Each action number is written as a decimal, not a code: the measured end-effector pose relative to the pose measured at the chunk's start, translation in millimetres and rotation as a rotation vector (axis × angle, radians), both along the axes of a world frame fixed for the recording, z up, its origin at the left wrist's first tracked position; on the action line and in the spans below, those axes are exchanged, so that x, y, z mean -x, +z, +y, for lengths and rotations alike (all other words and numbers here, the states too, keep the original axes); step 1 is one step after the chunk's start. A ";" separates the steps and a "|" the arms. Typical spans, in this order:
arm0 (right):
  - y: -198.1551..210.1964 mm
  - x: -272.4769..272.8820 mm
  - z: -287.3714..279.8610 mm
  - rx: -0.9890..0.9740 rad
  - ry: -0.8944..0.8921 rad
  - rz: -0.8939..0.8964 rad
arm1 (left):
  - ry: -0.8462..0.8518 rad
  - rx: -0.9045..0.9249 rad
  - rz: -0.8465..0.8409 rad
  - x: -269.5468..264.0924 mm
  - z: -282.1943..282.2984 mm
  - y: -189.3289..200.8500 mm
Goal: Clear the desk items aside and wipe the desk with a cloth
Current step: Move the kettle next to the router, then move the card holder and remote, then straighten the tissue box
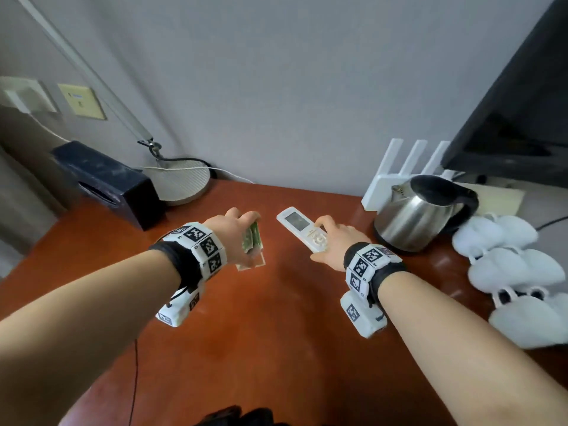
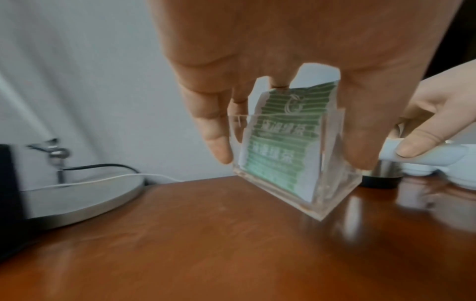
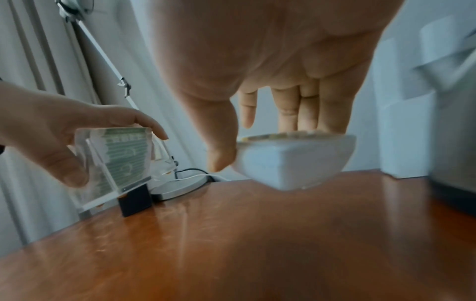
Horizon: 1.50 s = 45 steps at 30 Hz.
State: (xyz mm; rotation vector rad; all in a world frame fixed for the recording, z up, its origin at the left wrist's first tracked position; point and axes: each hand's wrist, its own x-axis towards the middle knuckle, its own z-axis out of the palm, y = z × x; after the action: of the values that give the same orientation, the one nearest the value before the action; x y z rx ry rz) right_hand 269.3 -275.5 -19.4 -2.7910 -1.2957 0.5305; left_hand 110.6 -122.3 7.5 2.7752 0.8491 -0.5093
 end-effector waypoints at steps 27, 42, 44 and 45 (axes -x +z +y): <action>-100.7 -138.4 -232.0 0.036 -0.689 0.057 | -0.271 0.072 0.126 -244.8 -264.3 -99.4; -80.5 -152.8 -224.8 0.114 -0.605 0.125 | -0.249 0.119 0.068 -255.7 -266.4 -100.5; -69.7 -153.5 -224.6 0.132 -0.564 0.088 | -0.243 0.135 0.066 -252.3 -261.7 -95.4; -63.6 -153.1 -223.6 0.137 -0.536 0.061 | -0.242 0.138 0.067 -250.8 -258.6 -91.4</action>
State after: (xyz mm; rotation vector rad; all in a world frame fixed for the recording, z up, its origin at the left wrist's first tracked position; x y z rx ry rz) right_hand 422.4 -499.1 -83.1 -3.0183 -0.4721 0.6758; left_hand 361.4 -380.9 -83.9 2.7592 0.4708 -0.6775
